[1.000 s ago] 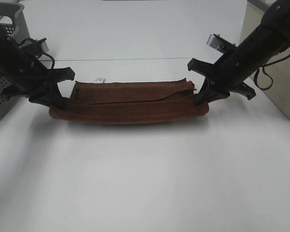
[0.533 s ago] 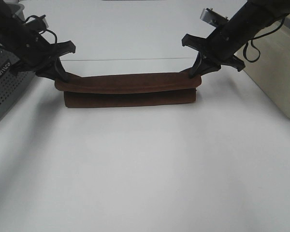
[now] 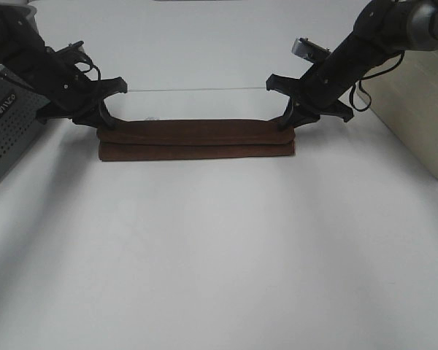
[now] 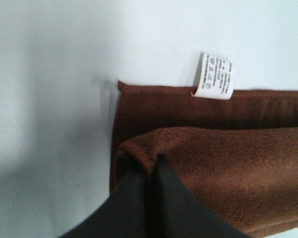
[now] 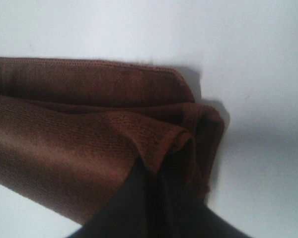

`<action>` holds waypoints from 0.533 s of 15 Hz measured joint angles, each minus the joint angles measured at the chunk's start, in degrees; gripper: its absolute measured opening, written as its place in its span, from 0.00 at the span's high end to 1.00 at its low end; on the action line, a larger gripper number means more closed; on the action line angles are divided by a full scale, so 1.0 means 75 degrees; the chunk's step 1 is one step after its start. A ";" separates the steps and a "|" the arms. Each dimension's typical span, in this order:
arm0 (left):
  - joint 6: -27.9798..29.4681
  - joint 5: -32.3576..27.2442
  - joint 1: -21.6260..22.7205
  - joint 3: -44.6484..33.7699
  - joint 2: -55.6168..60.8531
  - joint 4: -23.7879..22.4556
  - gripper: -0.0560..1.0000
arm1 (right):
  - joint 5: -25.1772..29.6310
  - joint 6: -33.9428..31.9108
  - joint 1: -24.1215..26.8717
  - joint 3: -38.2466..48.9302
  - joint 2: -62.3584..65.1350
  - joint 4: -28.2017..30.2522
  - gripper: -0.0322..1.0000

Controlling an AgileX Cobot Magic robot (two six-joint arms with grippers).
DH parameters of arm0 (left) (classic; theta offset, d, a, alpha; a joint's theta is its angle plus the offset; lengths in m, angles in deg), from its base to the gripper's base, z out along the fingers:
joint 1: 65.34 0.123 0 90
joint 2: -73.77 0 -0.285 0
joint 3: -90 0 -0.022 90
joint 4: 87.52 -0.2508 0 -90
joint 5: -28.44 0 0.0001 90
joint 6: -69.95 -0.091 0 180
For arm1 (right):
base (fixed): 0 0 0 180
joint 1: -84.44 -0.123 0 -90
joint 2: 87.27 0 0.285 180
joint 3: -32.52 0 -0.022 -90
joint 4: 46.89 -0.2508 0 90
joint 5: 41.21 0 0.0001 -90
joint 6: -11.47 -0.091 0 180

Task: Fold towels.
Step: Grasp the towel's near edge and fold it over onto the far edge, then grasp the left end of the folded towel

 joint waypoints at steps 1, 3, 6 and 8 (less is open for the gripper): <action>0.0031 0.0145 0.0000 0.0015 0.0000 0.0008 0.92 | -0.0046 0.0000 0.0000 0.0000 -0.0023 -0.0061 0.97; 0.0046 0.0176 0.0000 0.0015 0.0000 0.0092 0.86 | -0.0053 0.0015 0.0000 0.0000 -0.0069 -0.0130 0.88; 0.0046 0.0038 0.0000 0.0015 0.0000 0.0138 0.44 | 0.0008 0.0000 0.0008 0.0000 -0.0023 -0.0138 0.44; 0.0046 -0.0115 0.0000 0.0015 0.0000 0.0015 0.15 | 0.0168 -0.0008 0.0008 0.0000 0.0183 -0.0122 0.27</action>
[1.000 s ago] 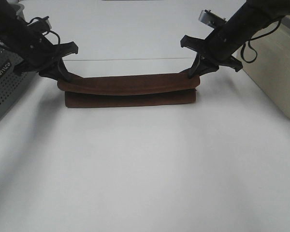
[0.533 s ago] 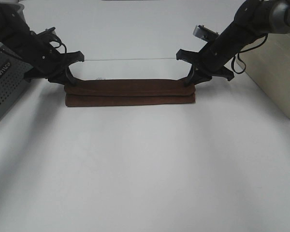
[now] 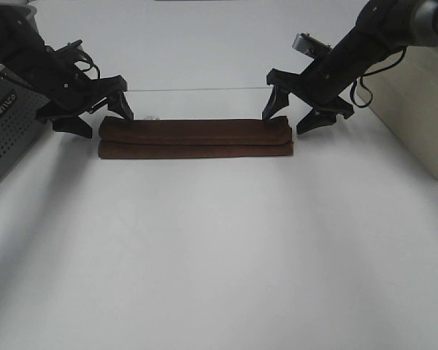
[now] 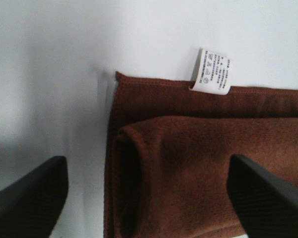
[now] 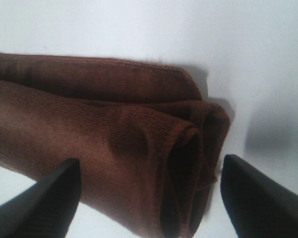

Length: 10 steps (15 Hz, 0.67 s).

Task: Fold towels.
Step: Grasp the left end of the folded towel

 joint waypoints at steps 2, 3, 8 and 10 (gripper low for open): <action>0.0000 -0.0176 0.0000 0.0000 0.0000 -0.0267 0.09 | 0.0183 -0.0023 0.0000 -0.0015 0.0290 0.0237 0.22; 0.0000 -0.0206 0.0000 0.0000 0.0000 -0.0306 0.09 | 0.0199 -0.0031 0.0000 -0.0015 0.0390 0.0328 0.22; -0.0084 0.0367 -0.0351 0.0000 -0.0015 -0.0351 0.12 | 0.0313 -0.0183 0.0000 -0.0015 0.0474 0.0397 0.21; -0.0084 0.0420 -0.0405 0.0000 -0.0031 -0.0550 0.12 | 0.0313 -0.0183 0.0000 -0.0015 0.0474 0.0397 0.21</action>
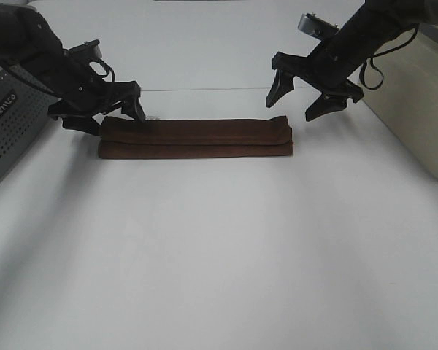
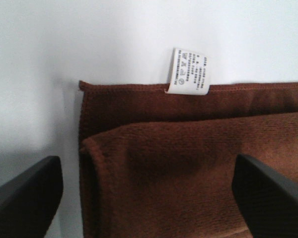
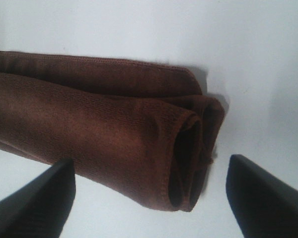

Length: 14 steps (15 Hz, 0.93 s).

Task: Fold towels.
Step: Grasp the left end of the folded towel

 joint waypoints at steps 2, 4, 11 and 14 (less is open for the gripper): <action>0.0076 -0.0031 0.0000 0.0000 -0.0038 -0.0183 0.12 | 0.0000 0.0000 0.0000 0.0000 0.0000 0.0000 0.21; 0.0306 -0.0176 0.0000 0.0000 -0.0069 -0.0328 0.15 | 0.0000 -0.0008 0.0000 0.0000 0.0000 0.0000 0.21; 0.0351 0.0138 0.0000 0.0069 -0.0313 0.0061 0.27 | 0.0000 -0.0008 0.0000 0.0000 0.0000 0.0000 0.21; 0.0351 0.0183 0.0000 0.0076 -0.0390 0.0260 0.53 | 0.0000 -0.0008 0.0000 0.0000 0.0000 0.0000 0.21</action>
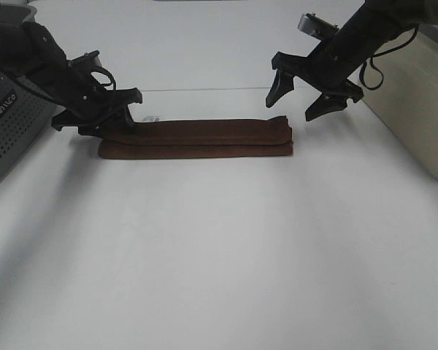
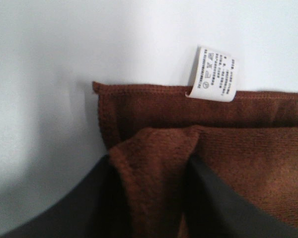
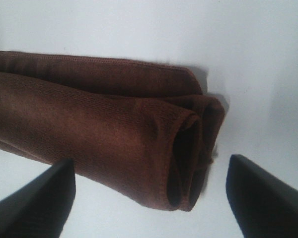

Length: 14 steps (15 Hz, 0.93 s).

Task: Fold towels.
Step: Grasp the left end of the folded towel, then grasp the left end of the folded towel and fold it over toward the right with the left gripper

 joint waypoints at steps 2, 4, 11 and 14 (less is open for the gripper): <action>0.0023 -0.0015 0.0000 0.0000 -0.0038 0.0015 0.84 | 0.0000 0.0000 0.0000 0.0000 0.0000 0.0000 0.21; 0.0023 -0.0031 -0.0015 0.0000 0.0008 -0.0069 0.87 | 0.0000 0.0000 0.0000 0.0000 0.0008 0.0000 0.21; 0.0772 -0.2154 -0.0015 0.0963 0.0932 -0.2208 0.87 | 0.0023 -0.0023 0.0000 0.0000 0.0023 -0.0008 0.21; 0.1146 -0.2995 -0.0153 0.1887 0.0963 -0.1749 0.87 | 0.0229 -0.0023 0.0000 0.0000 0.0053 0.0023 0.21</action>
